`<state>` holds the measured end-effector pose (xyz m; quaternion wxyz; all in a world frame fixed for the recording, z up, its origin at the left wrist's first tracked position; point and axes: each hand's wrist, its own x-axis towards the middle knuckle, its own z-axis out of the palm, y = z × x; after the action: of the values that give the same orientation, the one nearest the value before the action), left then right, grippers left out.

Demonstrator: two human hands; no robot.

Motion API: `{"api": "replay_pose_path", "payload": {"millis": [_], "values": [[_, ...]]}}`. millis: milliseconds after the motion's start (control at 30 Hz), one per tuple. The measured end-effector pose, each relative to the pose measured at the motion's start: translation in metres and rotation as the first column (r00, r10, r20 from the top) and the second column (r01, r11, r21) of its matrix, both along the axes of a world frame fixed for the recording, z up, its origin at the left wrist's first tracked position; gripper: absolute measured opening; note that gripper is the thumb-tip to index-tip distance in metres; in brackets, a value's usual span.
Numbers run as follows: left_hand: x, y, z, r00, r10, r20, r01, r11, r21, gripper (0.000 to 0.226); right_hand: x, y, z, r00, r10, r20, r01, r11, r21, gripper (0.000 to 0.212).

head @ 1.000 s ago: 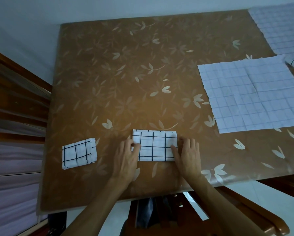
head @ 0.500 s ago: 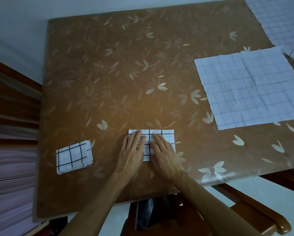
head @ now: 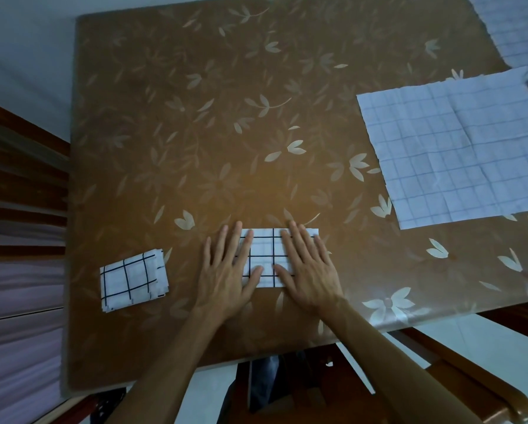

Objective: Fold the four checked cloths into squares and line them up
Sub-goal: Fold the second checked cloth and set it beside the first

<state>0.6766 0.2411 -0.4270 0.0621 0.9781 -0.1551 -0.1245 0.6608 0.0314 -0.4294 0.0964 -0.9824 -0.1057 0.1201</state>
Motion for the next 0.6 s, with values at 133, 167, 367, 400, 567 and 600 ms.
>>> {"api": "replay_pose_path", "payload": {"millis": [133,167,367,400,567,600], "values": [[0.002,0.003,0.001,0.999,-0.018,-0.033,0.019,0.999,0.028,0.076,-0.001,-0.020,0.005,0.999,-0.022,-0.031,0.021,0.999,-0.041,0.073],[0.003,0.002,0.001,0.999,-0.017,-0.040,0.018,0.999,0.028,0.076,-0.001,-0.021,0.007,0.999,-0.021,-0.029,0.020,0.999,-0.043,0.072],[0.011,0.012,0.004,0.990,-0.135,-0.037,0.136,0.990,0.038,0.078,0.030,-0.011,0.029,0.993,-0.008,0.115,0.001,0.999,0.054,0.043],[0.013,0.013,0.005,0.987,-0.157,-0.027,0.158,0.987,0.042,0.078,0.040,-0.007,0.035,0.996,0.013,0.088,-0.019,0.998,0.066,0.039],[0.016,0.011,0.008,0.983,-0.180,-0.024,0.181,0.983,0.017,0.077,0.087,0.008,0.062,0.964,0.116,-0.238,-0.113,0.993,0.027,0.041],[0.016,0.011,0.009,0.983,-0.182,-0.021,0.183,0.983,0.008,0.077,0.092,0.010,0.066,0.952,0.111,-0.285,-0.111,0.994,0.017,0.041]]}}
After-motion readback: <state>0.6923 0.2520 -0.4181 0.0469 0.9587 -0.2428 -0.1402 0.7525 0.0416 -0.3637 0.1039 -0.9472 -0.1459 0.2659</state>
